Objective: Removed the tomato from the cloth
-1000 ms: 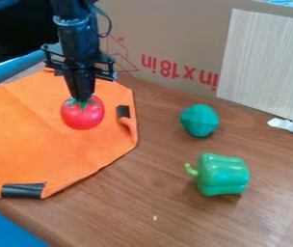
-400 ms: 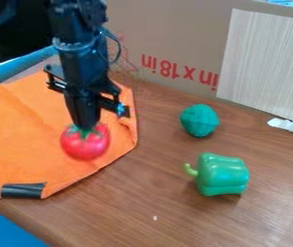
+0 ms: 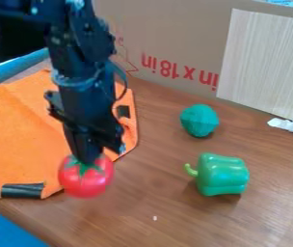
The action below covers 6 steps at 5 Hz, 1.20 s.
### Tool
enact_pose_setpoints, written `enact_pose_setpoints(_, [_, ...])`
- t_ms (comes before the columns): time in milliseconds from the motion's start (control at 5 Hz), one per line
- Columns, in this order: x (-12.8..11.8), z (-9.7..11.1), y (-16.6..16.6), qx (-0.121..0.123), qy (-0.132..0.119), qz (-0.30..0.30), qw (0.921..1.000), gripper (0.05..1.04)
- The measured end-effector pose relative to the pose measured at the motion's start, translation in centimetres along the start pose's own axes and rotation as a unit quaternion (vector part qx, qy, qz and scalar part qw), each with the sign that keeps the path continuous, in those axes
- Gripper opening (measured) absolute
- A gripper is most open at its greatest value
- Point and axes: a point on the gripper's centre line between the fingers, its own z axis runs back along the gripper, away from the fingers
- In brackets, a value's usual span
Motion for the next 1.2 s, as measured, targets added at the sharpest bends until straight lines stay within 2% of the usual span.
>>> enact_pose_setpoints(400, [-2.3, -0.8, -2.5, 0.007, -0.002, -0.038, 0.9993, 0.055])
enact_pose_setpoints(600, [-2.2, -0.9, -3.1, 0.008, -0.007, -0.041, 0.9991, 0.079])
enact_pose_setpoints(800, [-2.2, -0.9, -3.2, 0.006, -0.011, -0.056, 0.9984, 0.237])
enact_pose_setpoints(1000, [-2.4, 0.1, -3.2, -0.004, -0.022, -0.066, 0.9976, 0.497])
enact_pose_setpoints(1200, [-2.7, 1.2, -2.4, -0.020, -0.019, -0.055, 0.9981, 0.802])
